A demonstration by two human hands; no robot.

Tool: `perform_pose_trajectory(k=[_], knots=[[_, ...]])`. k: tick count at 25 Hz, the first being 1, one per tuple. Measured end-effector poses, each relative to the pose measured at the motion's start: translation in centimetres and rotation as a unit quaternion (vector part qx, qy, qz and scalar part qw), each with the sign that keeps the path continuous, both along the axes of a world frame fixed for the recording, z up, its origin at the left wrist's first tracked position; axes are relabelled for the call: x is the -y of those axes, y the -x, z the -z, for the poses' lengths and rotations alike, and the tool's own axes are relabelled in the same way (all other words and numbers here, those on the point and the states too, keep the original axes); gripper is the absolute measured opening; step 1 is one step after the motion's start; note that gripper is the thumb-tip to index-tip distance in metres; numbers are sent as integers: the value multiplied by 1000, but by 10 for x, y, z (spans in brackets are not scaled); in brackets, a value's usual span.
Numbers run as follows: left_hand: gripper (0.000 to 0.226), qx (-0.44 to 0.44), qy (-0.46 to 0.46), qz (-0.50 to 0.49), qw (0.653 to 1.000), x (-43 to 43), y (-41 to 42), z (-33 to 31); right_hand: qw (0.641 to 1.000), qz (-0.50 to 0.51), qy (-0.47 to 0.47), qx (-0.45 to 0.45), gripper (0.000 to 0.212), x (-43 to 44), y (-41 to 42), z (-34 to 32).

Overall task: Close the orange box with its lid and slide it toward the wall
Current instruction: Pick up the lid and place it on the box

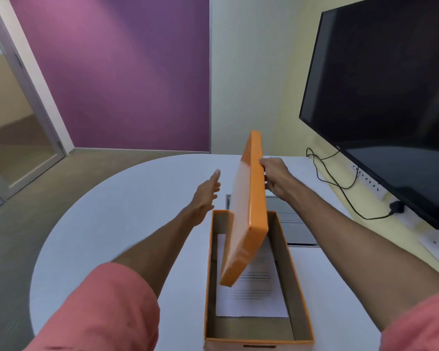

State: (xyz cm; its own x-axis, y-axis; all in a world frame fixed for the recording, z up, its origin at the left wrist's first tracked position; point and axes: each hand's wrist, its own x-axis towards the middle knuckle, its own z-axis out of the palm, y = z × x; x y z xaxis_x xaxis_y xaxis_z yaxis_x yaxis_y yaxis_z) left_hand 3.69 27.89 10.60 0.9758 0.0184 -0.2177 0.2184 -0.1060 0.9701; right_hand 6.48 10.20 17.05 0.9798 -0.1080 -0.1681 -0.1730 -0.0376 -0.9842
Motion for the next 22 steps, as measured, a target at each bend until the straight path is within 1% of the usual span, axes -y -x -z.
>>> perform_pose_trajectory(k=[1,3,5,7,9,11,14,16,18,22], knots=[[82,-22,-10,9,1000,-7,0,3,1000,3,-18,9,22,4,0,-2],[89,-50,-29,0,998,-20,-2,8,998,2,-65,17,33,10,0,-6],[88,-74,-43,-31,996,-29,-3,13,993,-11,-118,11,34,15,2,-8],[86,-108,-32,-43,993,-37,-3,14,987,-21,-159,-8,31,20,3,-5],[85,-137,-9,-37,990,-42,-2,15,984,-15,-174,-26,31,25,6,0],[83,-147,-9,-55,988,-48,-3,18,984,0,-172,-36,33,31,7,8],[66,-124,-30,-88,988,-55,-2,27,990,36,-121,-60,32,41,9,22],[55,-109,-25,-102,988,-56,0,34,991,48,-85,-89,29,48,10,36],[49,-102,-17,-113,988,-53,2,43,992,39,-49,-110,29,53,15,51],[43,-94,-36,-137,985,-38,6,61,988,-21,83,-125,42,59,25,85]])
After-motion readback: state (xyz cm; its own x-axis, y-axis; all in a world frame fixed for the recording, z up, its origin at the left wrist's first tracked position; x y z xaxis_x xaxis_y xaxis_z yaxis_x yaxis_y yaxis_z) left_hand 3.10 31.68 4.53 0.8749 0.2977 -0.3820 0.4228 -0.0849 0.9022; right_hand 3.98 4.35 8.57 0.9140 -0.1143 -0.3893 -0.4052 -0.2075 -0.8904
